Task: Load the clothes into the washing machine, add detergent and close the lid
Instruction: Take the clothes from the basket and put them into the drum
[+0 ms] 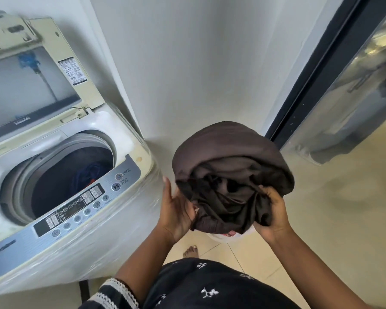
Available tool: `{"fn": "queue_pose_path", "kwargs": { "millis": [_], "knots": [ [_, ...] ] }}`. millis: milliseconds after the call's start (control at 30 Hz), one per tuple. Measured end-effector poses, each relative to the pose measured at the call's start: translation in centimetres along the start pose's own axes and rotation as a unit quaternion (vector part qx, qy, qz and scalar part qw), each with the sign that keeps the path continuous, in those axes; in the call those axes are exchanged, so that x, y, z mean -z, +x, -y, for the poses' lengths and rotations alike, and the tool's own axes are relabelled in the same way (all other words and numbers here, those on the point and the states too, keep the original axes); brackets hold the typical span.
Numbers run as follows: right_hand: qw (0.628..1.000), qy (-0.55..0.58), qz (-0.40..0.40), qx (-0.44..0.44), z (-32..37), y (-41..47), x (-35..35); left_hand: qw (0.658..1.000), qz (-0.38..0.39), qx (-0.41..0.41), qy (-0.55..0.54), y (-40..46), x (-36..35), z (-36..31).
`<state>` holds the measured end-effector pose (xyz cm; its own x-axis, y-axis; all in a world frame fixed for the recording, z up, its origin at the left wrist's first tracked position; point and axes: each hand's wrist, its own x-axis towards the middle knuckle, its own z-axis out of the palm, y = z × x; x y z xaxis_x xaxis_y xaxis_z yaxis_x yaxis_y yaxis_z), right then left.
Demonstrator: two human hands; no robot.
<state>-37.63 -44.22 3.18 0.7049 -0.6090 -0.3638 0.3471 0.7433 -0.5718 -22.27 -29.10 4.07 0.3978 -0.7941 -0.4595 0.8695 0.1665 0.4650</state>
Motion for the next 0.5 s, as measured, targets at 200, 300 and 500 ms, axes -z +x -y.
{"fn": "queue_pose_path", "kwargs": {
  "millis": [200, 300, 500],
  "knots": [
    [0.994, -0.101, -0.013, -0.037, -0.1, -3.7, 2.1, 0.995, -0.067, -0.001, 0.080, -2.2, 0.6, 0.2],
    [0.989, -0.136, -0.016, -0.063, 0.0, -4.7, 2.9, 0.995, -0.074, -0.003, 0.062, -4.1, 1.5, 0.3],
    [0.979, -0.094, 0.106, -0.146, 1.5, -6.1, 4.3, 0.989, -0.143, -0.041, 0.011, -7.0, 3.5, 2.4]
  ]
}}
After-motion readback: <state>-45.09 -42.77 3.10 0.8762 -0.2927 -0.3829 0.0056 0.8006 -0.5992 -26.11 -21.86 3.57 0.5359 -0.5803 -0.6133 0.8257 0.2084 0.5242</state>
